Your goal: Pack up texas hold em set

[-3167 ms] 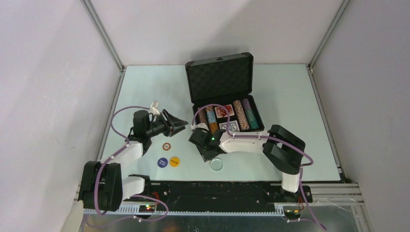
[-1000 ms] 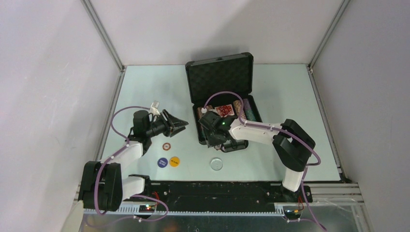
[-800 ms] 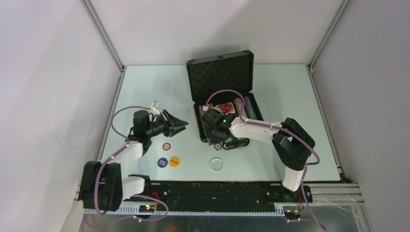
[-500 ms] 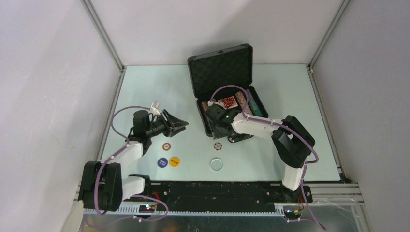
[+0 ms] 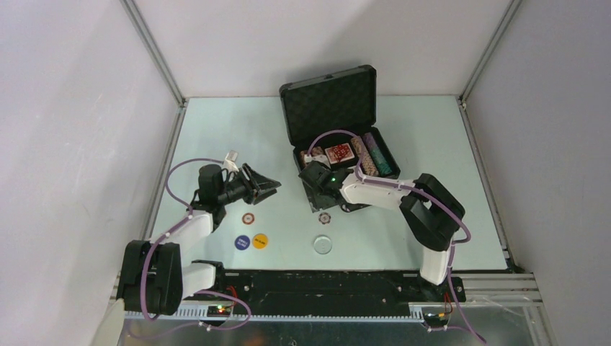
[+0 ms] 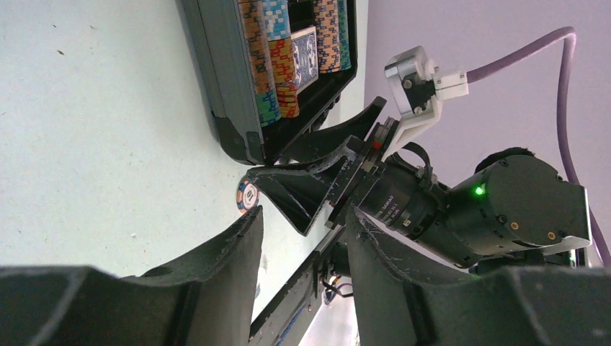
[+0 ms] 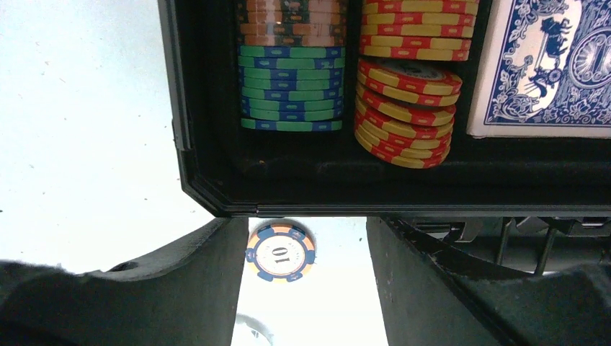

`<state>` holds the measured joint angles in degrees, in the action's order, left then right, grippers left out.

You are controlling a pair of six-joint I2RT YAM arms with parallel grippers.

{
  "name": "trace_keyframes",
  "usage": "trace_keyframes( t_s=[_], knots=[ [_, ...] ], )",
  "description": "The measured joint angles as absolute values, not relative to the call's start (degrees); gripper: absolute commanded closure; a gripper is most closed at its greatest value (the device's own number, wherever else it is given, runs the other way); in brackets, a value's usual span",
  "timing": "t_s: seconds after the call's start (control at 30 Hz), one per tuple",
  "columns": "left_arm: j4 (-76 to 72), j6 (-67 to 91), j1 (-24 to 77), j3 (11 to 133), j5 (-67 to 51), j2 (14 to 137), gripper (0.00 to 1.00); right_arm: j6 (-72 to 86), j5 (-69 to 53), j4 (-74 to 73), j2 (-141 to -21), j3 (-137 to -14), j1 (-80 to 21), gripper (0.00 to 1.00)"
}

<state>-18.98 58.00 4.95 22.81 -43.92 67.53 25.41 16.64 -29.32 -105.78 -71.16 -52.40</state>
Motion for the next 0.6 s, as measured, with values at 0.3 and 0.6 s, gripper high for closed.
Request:
trace_keyframes(
  t_s=[0.3,0.6],
  knots=[
    [-19.0,58.0,4.9,22.8,-43.9,67.5,0.49,27.2,16.1,-28.9,-106.0,-68.9,-53.3,0.37],
    [-19.0,58.0,4.9,22.8,-43.9,67.5,0.49,27.7,15.7,-29.1,-106.7,-68.7,-56.0,0.42]
  ],
)
